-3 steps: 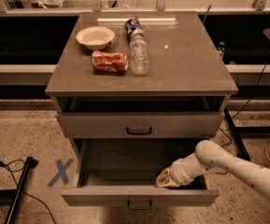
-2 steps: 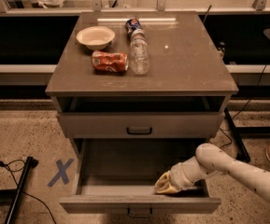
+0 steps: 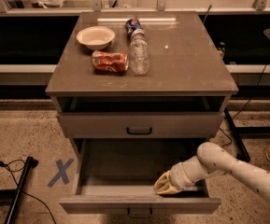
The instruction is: Open middle drawer
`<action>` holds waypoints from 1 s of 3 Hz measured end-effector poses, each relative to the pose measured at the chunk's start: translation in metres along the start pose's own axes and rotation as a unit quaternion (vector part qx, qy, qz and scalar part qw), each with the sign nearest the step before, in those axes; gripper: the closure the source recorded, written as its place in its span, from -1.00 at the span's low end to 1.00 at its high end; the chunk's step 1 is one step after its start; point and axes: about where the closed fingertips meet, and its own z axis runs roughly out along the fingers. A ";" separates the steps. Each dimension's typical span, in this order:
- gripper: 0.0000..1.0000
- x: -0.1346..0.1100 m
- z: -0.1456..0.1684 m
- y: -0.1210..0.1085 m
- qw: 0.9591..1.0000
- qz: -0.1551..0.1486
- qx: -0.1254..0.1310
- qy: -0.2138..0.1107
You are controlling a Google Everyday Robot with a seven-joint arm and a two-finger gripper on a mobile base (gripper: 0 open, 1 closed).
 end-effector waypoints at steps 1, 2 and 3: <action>1.00 -0.001 -0.003 -0.001 1.000 0.006 0.006 -0.004; 1.00 -0.009 -0.027 -0.005 0.998 0.038 0.047 -0.023; 1.00 -0.028 -0.057 -0.006 0.995 0.044 0.081 -0.033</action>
Offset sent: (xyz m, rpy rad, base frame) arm 0.0163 -0.0264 0.0289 0.0502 0.0073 -0.1959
